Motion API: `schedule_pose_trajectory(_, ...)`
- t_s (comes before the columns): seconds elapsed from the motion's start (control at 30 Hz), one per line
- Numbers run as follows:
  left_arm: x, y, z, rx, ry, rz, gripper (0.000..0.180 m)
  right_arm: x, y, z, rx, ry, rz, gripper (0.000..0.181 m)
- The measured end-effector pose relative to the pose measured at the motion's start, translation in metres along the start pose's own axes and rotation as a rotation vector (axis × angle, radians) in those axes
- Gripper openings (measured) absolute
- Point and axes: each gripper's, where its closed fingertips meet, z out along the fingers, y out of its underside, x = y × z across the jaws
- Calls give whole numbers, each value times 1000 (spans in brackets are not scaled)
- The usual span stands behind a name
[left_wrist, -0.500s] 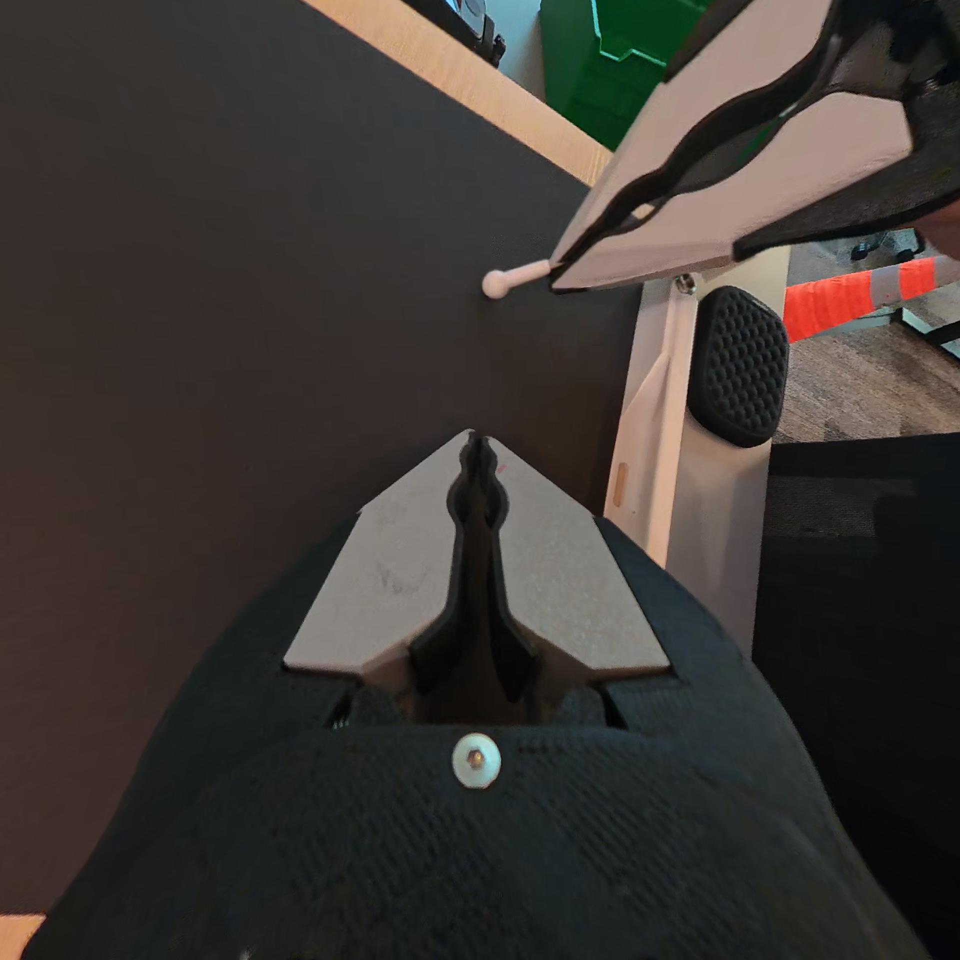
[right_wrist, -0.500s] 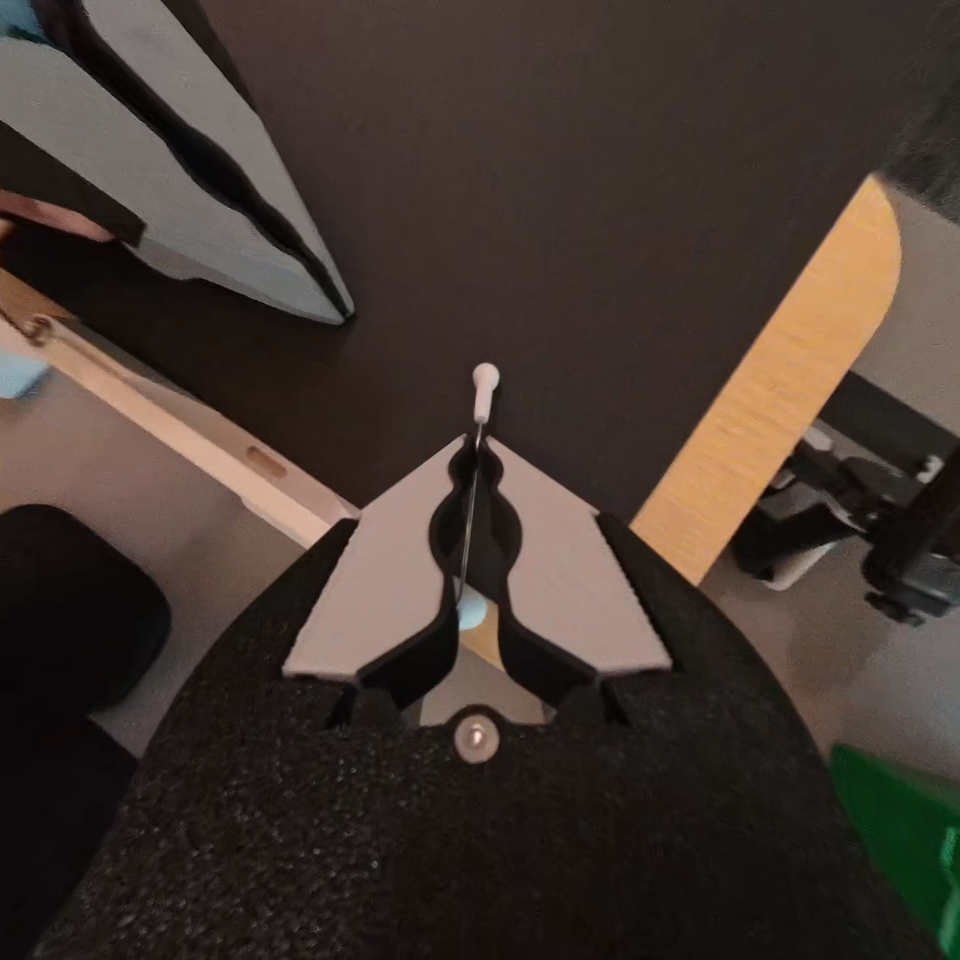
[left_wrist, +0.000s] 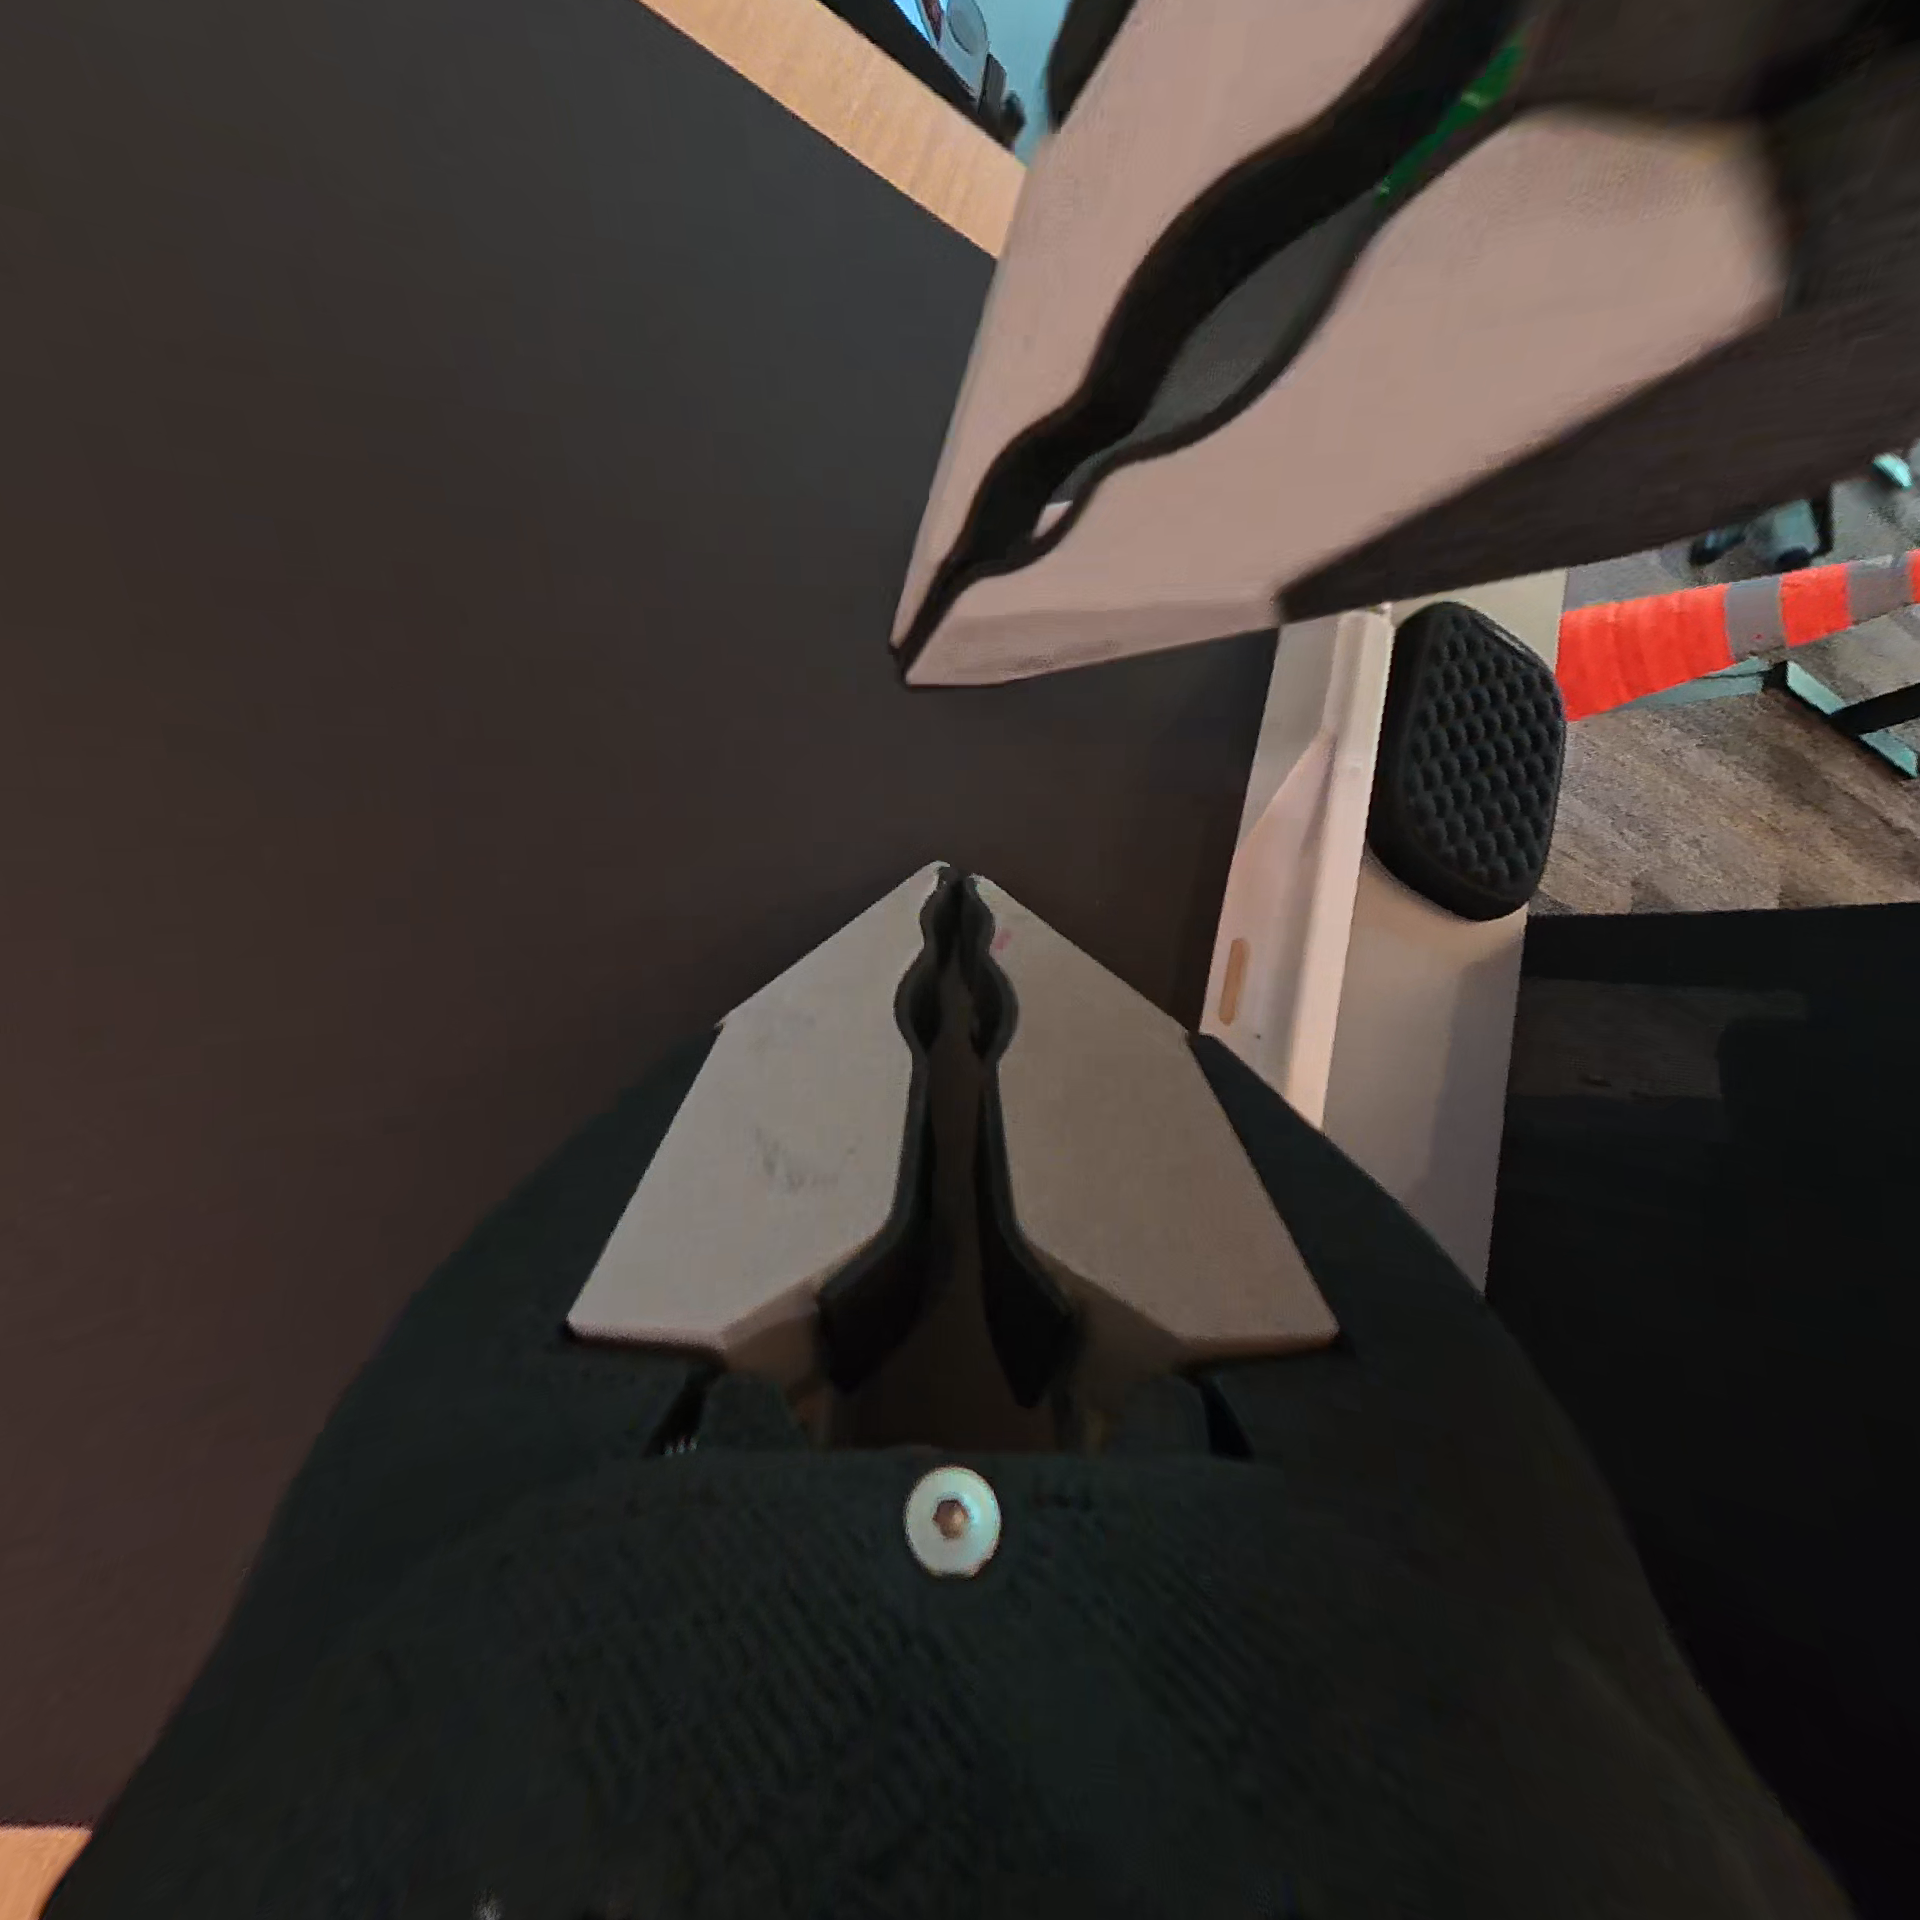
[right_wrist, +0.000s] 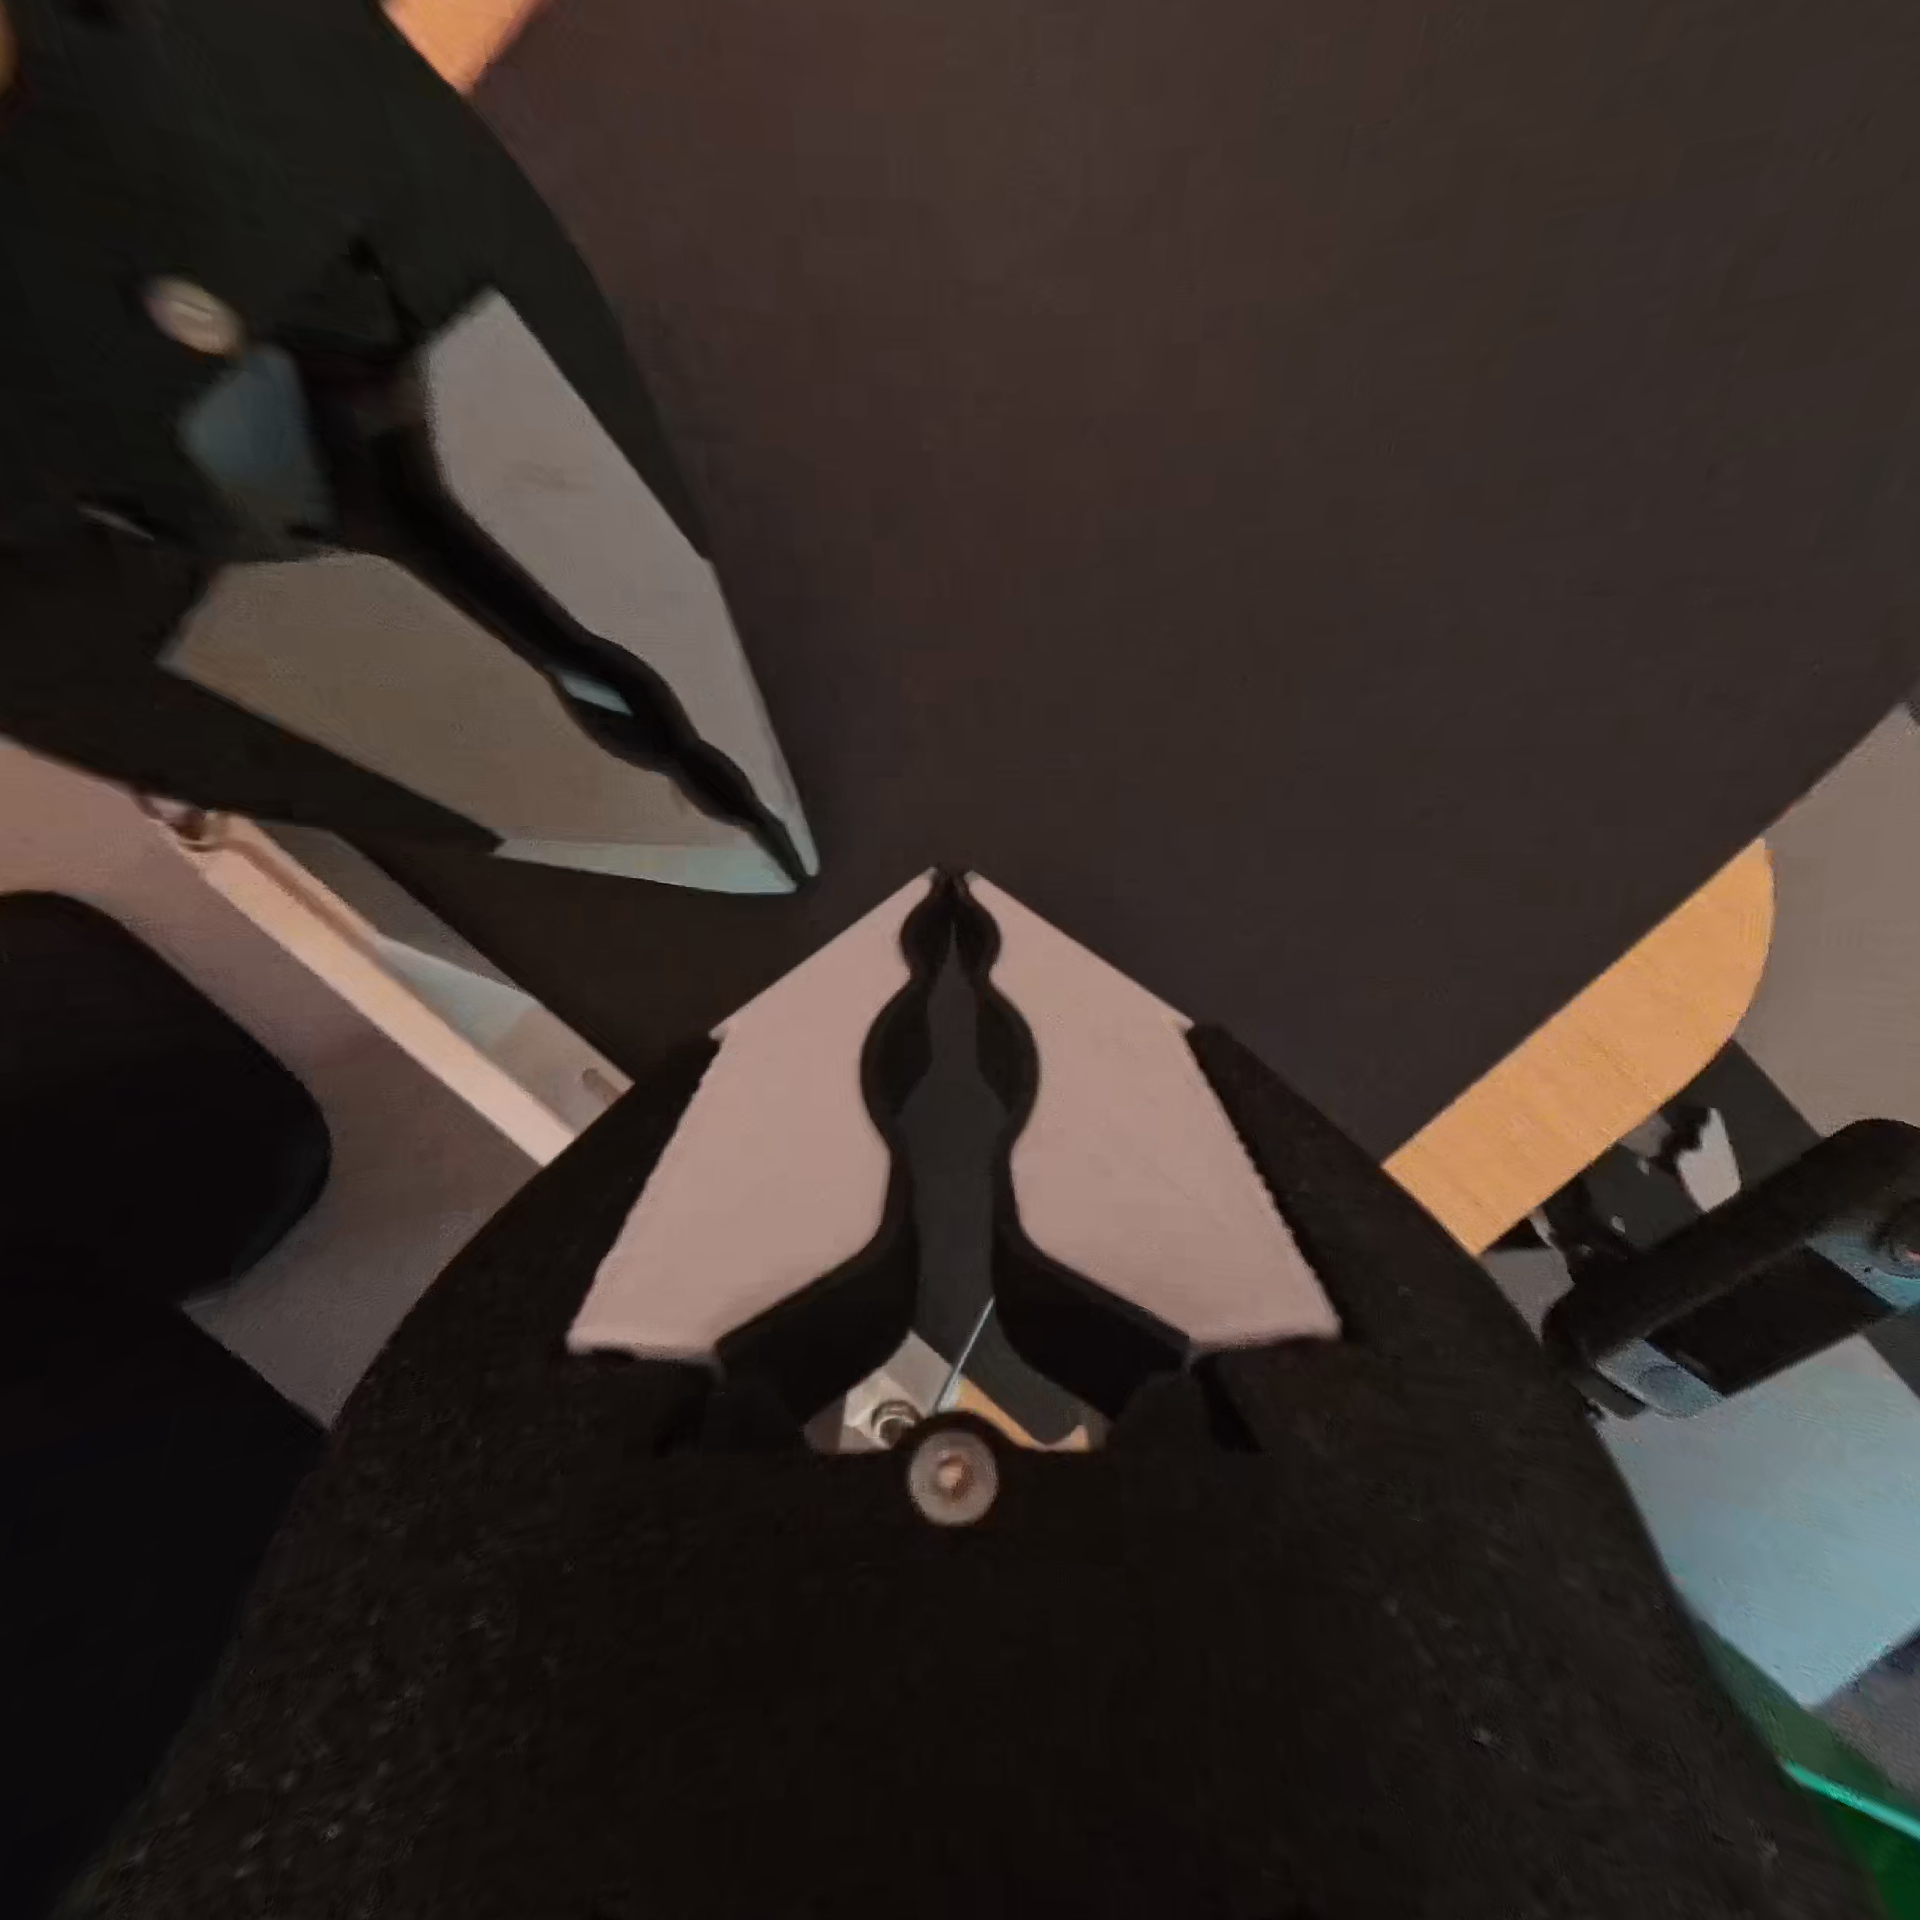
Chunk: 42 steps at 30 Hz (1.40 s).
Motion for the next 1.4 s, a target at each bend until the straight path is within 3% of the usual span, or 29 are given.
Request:
schedule_pose_trajectory(0.07,-4,3,-6,3,-53,-7,0,2,15,17,-114,-33,21,0)
schedule_pose_trajectory(0.17,-21,17,-36,-22,-219,10,0,1,13,17,-95,-51,-7,0)
schedule_pose_trajectory(0.3,-19,37,-114,96,-335,-100,0,1,13,17,-116,-31,-78,0)
schedule_pose_trajectory(0.4,-6,86,-153,202,-301,-387,0,1,13,17,-122,-19,-124,0)
schedule_pose_trajectory(0.53,15,119,-141,576,-38,-885,0,1,13,17,-99,-41,-132,0)
schedule_pose_trajectory(0.67,-3,142,-122,806,0,-1264,0,1,14,17,-95,-62,-135,0)
schedule_pose_trajectory(0.73,3,130,-125,925,121,-1328,0,1,14,17,-105,-60,-141,0)
schedule_pose_trajectory(0.83,5,138,-121,923,51,-1397,0,1,14,18,-123,-40,-171,0)
schedule_pose_trajectory(0.87,6,140,-123,936,34,-1412,9,1,14,18,-130,-34,-181,0)
schedule_pose_trajectory(0.9,6,143,-124,945,23,-1434,69,1,14,18,-135,-29,-189,0)
schedule_pose_trajectory(0.93,7,141,-126,973,34,-1434,85,1,14,18,-138,-25,-195,0)
schedule_pose_trajectory(0.97,7,141,-127,985,47,-1457,78,1,14,18,-140,-24,-199,0)
schedule_pose_trajectory(1.07,9,130,-126,1008,107,-1460,82,1,14,18,-135,-28,-196,0)
schedule_pose_trajectory(1.1,8,127,-126,1010,108,-1451,75,1,14,18,-132,-31,-194,0)
schedule_pose_trajectory(1.17,5,123,-126,1007,115,-1421,42,1,14,18,-128,-35,-193,0)
schedule_pose_trajectory(1.27,0,125,-124,970,64,-1393,14,1,14,17,-127,-29,-201,0)
schedule_pose_trajectory(1.4,-1,125,-126,952,21,-1359,12,1,14,17,-135,-12,-222,0)
